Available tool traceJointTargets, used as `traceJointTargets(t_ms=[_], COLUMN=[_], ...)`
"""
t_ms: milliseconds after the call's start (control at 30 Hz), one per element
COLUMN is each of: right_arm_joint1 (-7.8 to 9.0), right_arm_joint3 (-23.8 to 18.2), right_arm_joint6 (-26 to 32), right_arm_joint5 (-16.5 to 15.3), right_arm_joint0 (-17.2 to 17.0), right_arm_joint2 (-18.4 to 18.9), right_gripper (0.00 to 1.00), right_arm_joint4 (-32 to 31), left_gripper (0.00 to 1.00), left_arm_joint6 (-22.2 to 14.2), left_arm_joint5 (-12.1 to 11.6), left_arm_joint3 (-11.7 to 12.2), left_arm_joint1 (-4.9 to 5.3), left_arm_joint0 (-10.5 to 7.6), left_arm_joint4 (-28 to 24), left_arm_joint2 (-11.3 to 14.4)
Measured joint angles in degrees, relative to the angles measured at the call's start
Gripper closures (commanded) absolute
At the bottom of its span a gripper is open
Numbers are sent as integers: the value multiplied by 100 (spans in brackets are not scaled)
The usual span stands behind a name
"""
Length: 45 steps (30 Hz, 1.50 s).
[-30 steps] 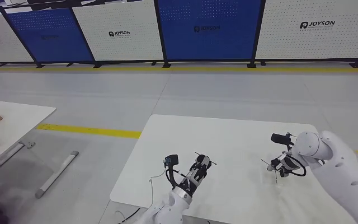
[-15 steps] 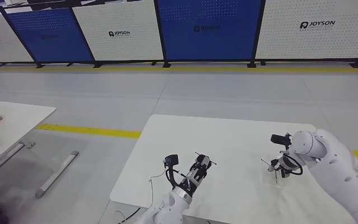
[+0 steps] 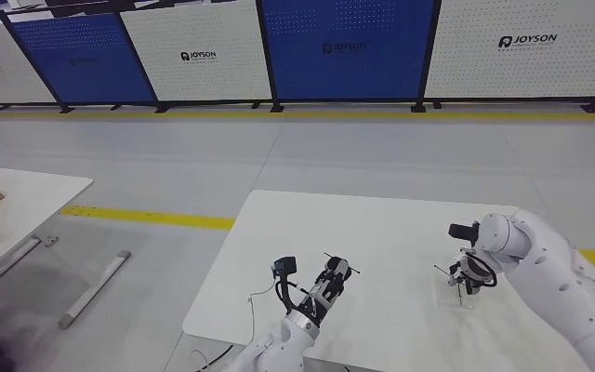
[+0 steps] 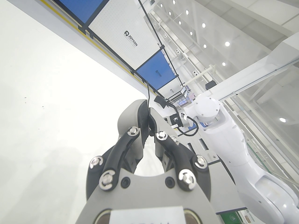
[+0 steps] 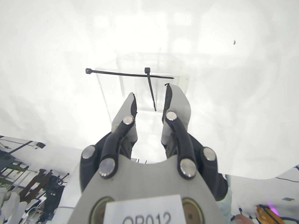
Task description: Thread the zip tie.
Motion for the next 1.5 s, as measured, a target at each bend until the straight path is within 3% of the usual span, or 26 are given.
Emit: traceJointTargets(t_ms=[233,433,633,767,967,1267,1500], right_arm_joint1=[-138,-245,-348,-402,-449,-354,-107], right_arm_joint3=[255,459,660,773,870,567,-20], right_arm_joint6=[0,0,0,0,0,-48,-108], right_arm_joint5=[0,0,-39,-71,-122,-16,1], right_arm_joint0=[133,214,299,345,376,265,-20], right_arm_joint2=[-174,-305,-430,-477,-489,-311,67], right_gripper=[78,76,84,100,100,100,100], right_arm_joint4=[61,118,143,162,152,-53,-225], left_gripper=[100,100,100,100,100,100,100], left_arm_joint6=[0,0,0,0,0,0,0], left_arm_joint5=[0,0,0,0,0,0,0], left_arm_joint3=[0,0,0,0,0,0,0], left_arm_joint1=[0,0,0,0,0,0,0], left_arm_joint0=[0,0,0,0,0,0,0], left_arm_joint4=[0,0,0,0,0,0,0], left_arm_joint2=[0,0,0,0,0,0,0])
